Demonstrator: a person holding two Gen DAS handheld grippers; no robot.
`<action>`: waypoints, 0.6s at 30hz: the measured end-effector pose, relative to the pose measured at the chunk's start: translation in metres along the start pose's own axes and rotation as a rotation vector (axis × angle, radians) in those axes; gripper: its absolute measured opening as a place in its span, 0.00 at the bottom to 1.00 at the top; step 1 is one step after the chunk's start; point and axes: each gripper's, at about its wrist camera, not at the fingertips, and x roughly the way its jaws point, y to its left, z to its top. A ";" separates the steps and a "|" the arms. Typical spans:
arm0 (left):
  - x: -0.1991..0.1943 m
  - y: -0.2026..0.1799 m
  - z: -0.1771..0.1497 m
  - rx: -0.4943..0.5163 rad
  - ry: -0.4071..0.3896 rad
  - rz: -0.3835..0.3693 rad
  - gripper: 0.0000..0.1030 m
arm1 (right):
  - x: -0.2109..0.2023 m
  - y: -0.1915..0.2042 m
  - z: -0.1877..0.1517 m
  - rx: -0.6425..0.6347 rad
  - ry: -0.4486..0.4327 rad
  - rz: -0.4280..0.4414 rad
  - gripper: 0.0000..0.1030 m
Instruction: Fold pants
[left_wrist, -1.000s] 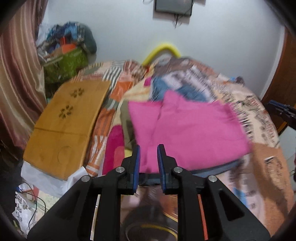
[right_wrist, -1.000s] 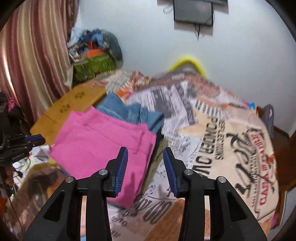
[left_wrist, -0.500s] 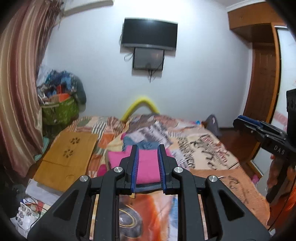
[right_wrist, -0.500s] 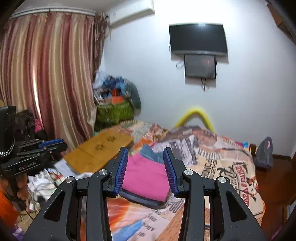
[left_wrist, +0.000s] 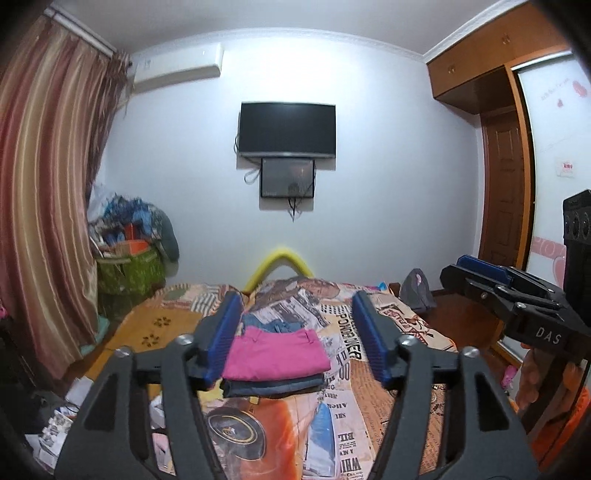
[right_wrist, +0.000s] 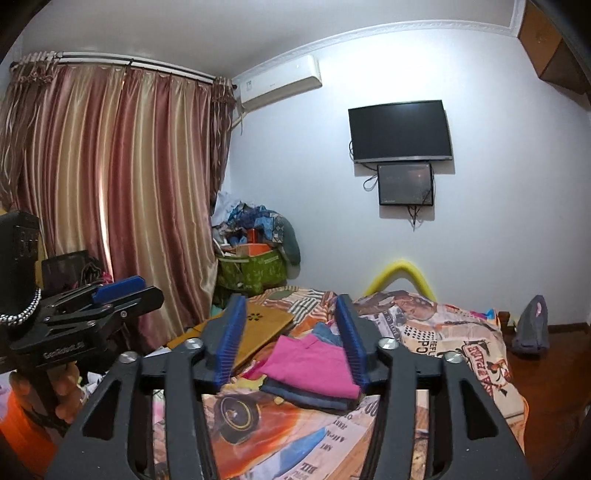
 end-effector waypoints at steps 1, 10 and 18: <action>-0.005 -0.003 -0.001 0.006 -0.009 0.003 0.76 | -0.001 0.001 -0.001 0.002 -0.007 -0.004 0.57; -0.031 -0.014 -0.007 0.027 -0.072 0.016 0.97 | -0.021 0.010 -0.003 0.006 -0.056 -0.039 0.84; -0.032 -0.008 -0.011 0.012 -0.075 0.033 1.00 | -0.036 0.014 -0.015 -0.005 -0.088 -0.096 1.00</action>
